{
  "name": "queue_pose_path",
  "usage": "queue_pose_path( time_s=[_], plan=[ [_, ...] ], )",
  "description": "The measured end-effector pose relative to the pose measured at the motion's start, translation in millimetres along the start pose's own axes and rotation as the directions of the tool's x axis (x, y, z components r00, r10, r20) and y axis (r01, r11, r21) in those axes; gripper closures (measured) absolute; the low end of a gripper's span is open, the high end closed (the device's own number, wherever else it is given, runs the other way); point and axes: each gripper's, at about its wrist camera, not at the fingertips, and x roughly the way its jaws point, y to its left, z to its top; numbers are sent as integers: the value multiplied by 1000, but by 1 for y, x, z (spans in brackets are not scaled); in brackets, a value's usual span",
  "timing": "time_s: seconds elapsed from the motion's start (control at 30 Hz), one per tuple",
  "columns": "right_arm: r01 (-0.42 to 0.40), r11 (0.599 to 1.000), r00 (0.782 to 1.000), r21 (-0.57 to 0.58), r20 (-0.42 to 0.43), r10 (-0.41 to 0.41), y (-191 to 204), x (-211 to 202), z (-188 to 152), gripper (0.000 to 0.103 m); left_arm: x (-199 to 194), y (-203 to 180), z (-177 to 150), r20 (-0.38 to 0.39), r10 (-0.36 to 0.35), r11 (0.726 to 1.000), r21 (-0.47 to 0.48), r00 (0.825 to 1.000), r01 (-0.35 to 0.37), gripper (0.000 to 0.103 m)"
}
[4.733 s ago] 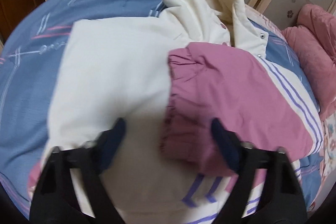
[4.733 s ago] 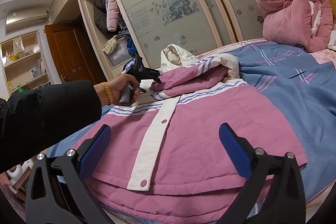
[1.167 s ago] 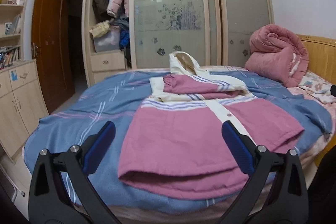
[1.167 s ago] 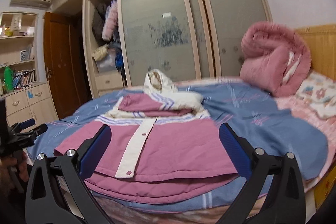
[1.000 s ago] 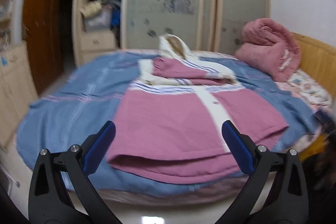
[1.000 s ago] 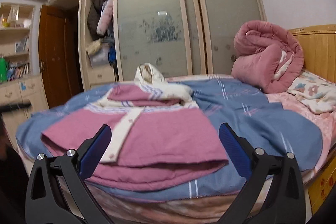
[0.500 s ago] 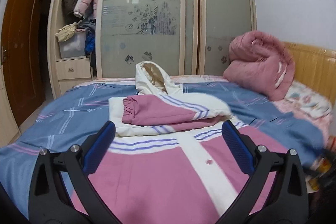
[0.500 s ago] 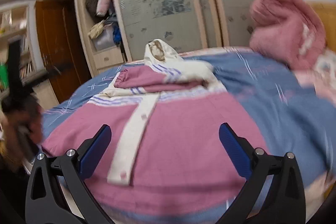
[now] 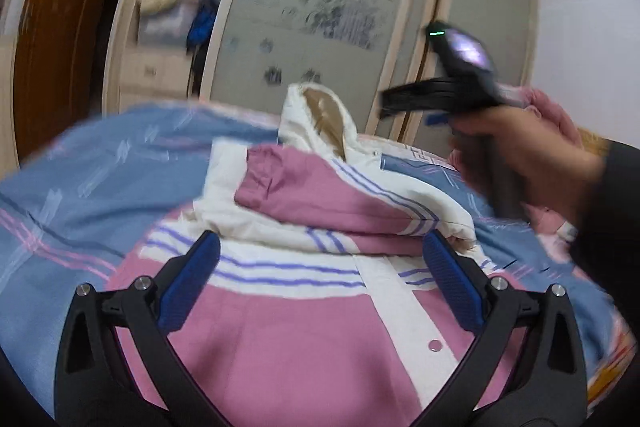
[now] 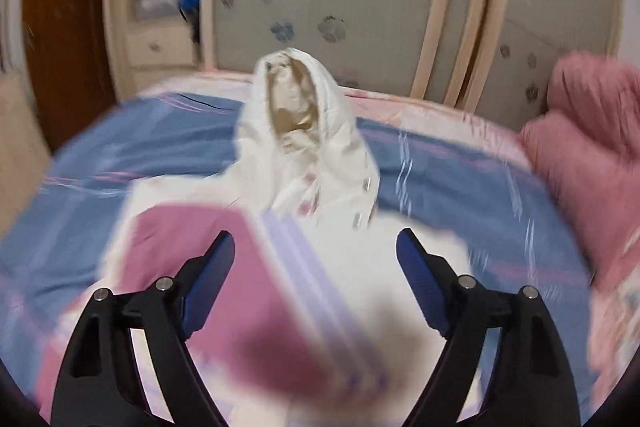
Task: Fold large clothes
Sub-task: 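Reach the right gripper to the white hood and close on it, then lift the hood with the right gripper and lay it over the folded sleeves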
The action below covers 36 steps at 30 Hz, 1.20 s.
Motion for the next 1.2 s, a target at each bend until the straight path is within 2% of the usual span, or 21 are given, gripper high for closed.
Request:
queue_pose_path(
  time_s=[0.03,0.1,0.17,0.27,0.4,0.47,0.5,0.53,0.57,0.6,0.67,0.77,0.9,1.03,1.2],
  plan=[
    [18,1000,1000,-9,-23,-19,4,23,16,19,4,7,1,-28,-24,999,-38,999,23,2],
    [59,998,997,-25,-51,-60,8,59,38,19,7,13,-2,-38,-33,998,-61,999,31,2],
    [112,992,991,-54,-60,-116,18,97,63,19,11,16,-6,-48,-21,998,-56,999,18,2],
    [156,985,983,-77,-85,-163,27,135,83,19,20,20,-11,-76,-17,999,-50,997,14,2],
    [275,952,953,-134,-90,-288,32,187,107,19,27,27,-14,-102,-20,998,-65,995,13,2],
    [303,943,943,-135,-104,-317,27,202,111,20,27,30,-15,-114,-33,996,-88,993,23,2],
    [309,941,936,-138,-130,-327,22,210,110,29,27,30,-16,-120,-45,995,-93,992,34,2],
    [307,943,932,-130,-156,-326,15,215,109,54,27,30,-17,-125,-49,995,-89,991,38,2],
    [289,953,937,-92,-175,-301,7,215,108,71,26,29,-17,-129,-47,996,-79,991,37,2],
    [271,961,945,-55,-173,-277,2,213,109,99,26,28,-17,-134,-44,997,-71,990,35,2],
    [231,973,965,-2,-131,-229,-9,191,106,100,27,28,-17,-138,-46,997,-74,989,36,2],
    [203,979,977,29,-69,-201,-23,163,104,100,26,26,-15,-140,-49,996,-78,989,38,2],
    [126,983,992,133,14,-129,-59,96,76,101,20,21,-12,-125,-62,996,-75,990,53,2],
    [64,968,997,244,16,-70,-100,59,28,101,17,15,-12,-125,-75,996,-67,989,67,2],
    [-8,909,999,417,-37,25,-147,60,-45,101,13,9,-16,-154,-92,995,-53,984,85,2]
  ],
)
